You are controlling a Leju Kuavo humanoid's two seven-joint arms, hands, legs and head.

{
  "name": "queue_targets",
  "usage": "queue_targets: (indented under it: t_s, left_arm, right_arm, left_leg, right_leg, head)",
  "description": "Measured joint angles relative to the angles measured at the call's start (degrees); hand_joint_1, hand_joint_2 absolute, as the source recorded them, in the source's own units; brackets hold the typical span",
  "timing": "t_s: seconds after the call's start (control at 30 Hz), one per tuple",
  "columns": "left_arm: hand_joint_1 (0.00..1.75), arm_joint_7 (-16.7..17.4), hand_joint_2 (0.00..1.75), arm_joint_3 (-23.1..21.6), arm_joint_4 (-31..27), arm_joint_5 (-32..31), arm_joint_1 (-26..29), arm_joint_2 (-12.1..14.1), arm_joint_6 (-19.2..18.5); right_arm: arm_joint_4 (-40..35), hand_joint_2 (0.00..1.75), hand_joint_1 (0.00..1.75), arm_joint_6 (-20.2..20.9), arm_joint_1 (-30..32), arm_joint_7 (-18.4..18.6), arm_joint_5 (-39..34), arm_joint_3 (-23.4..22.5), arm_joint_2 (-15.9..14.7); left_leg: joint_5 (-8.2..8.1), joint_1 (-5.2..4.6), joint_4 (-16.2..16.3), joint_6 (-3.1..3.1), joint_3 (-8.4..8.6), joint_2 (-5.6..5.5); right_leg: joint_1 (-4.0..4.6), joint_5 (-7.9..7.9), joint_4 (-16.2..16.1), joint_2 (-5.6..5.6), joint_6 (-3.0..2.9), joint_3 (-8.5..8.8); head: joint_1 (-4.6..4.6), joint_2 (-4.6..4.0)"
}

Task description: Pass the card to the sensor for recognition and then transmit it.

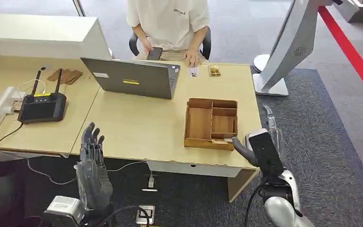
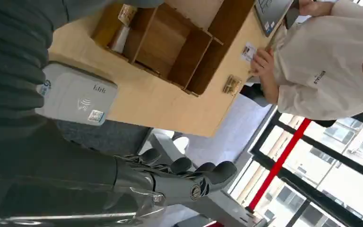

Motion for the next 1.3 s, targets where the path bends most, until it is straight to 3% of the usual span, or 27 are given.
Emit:
queue_targets:
  t_s: [0.1,0.27,0.33,0.73,1.07,1.3]
  left_arm:
    - [0.0,0.2,0.0,0.9,-1.4,-0.4,0.5,0.0,0.0]
    - [0.0,0.3,0.0,1.5,-2.6,1.0,0.9,0.1,0.0]
    - [0.0,0.3,0.0,1.6,-2.7,1.4,0.9,0.1,0.0]
    - [0.0,0.4,0.0,1.8,-3.1,1.6,0.8,0.4,0.0]
    - [0.0,1.3,0.0,1.4,-2.2,3.2,-1.7,0.9,0.0]
    - [0.0,1.3,0.0,0.8,-1.3,4.3,-3.2,1.0,0.0]
  right_arm:
    - [-0.1,1.75,0.0,2.4,-0.2,0.7,5.5,1.3,-0.2]
    - [0.7,1.75,0.0,5.9,-0.8,2.7,24.0,5.3,0.1]
    - [1.3,1.75,0.0,6.0,-0.9,3.5,28.2,6.8,0.5]
    - [3.7,1.75,0.0,6.0,-1.4,3.9,29.6,11.0,1.2]
    - [8.5,1.75,0.0,6.0,-2.5,4.4,44.2,14.4,3.2]
    - [12.5,1.75,0.0,4.7,-3.1,4.9,48.5,15.3,5.2]
  left_leg:
    - [0.0,0.0,0.0,0.0,0.01,-0.01]
    - [0.0,0.0,0.0,0.0,0.0,-0.02]
    - [0.0,0.0,0.0,0.0,0.0,-0.02]
    - [0.0,0.0,0.0,0.0,0.01,-0.01]
    - [0.0,0.01,0.0,0.0,0.01,-0.01]
    - [0.0,0.02,0.0,0.0,0.01,0.0]
  right_leg:
    - [0.0,0.01,0.0,0.0,0.0,0.03]
    - [0.0,0.0,0.0,-0.01,0.0,0.03]
    - [0.0,0.0,0.0,-0.01,0.0,0.03]
    - [-0.01,0.0,0.0,-0.01,0.0,0.02]
    - [0.03,0.0,0.0,-0.01,0.0,0.0]
    - [0.02,0.0,0.0,-0.01,0.0,0.0]
  head:
    - [-0.02,0.0]
    - [-0.02,0.0]
    - [-0.02,0.0]
    - [0.0,0.0]
    - [0.0,0.0]
    - [-0.02,0.0]
